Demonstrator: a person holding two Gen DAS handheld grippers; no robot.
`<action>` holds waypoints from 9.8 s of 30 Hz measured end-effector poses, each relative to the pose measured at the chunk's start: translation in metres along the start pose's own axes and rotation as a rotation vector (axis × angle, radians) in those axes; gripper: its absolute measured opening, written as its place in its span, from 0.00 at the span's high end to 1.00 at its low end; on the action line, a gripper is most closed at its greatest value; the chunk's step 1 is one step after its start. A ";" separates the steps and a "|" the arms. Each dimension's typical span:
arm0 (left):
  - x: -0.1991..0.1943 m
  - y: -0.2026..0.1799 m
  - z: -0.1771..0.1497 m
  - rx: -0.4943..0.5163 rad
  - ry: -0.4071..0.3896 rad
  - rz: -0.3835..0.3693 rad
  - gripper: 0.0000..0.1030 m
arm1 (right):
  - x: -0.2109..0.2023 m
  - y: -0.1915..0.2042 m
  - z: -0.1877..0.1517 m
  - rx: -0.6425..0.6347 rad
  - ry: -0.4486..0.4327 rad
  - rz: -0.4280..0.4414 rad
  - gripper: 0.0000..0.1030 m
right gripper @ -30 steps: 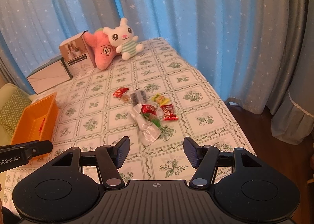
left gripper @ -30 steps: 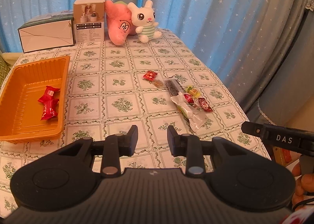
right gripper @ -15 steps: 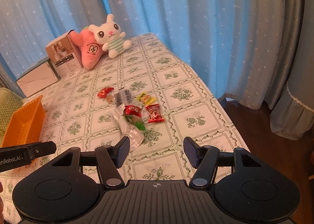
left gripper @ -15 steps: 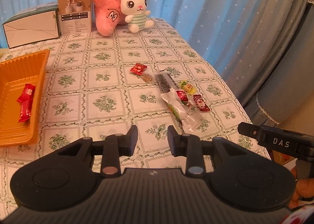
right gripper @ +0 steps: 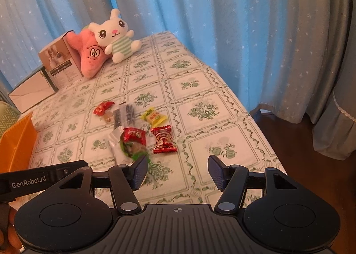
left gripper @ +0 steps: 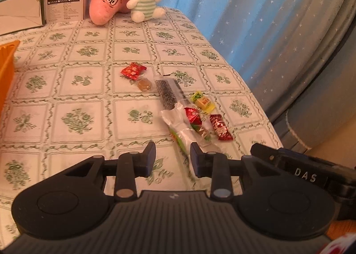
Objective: Organize snacks
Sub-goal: 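Grasp the green-and-white packet with the left tool while right grasps a green candy, then carry both snacks over the orange tray and open both tools, then withdraw both tools from the tray toward the remaining snacks, then reach the right tool to the dark red chocolate packet and close on it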
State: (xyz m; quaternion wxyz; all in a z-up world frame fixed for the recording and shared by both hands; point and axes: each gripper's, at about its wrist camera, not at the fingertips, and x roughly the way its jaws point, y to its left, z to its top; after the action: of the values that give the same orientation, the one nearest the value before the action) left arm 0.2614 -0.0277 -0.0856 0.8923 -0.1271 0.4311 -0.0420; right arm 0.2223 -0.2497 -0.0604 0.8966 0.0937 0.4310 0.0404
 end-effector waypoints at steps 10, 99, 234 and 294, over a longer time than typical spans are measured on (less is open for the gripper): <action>0.048 -0.010 0.007 -0.015 0.005 0.011 0.71 | 0.023 -0.016 0.008 0.024 -0.031 -0.023 0.41; -0.058 0.098 -0.036 0.058 -0.021 0.091 0.81 | 0.040 0.082 -0.037 -0.290 0.035 0.111 0.81; -0.177 0.064 -0.034 0.025 -0.128 0.098 0.59 | -0.105 0.086 -0.034 -0.123 -0.054 0.024 0.45; 0.031 0.014 0.024 0.368 -0.005 -0.036 0.56 | 0.097 0.026 0.016 -0.377 0.068 0.040 0.76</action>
State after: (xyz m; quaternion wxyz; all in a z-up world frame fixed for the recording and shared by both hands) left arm 0.2988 -0.0154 -0.0988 0.9006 0.0305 0.4117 -0.1357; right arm 0.2956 -0.2111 -0.1199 0.8822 -0.0690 0.4439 0.1414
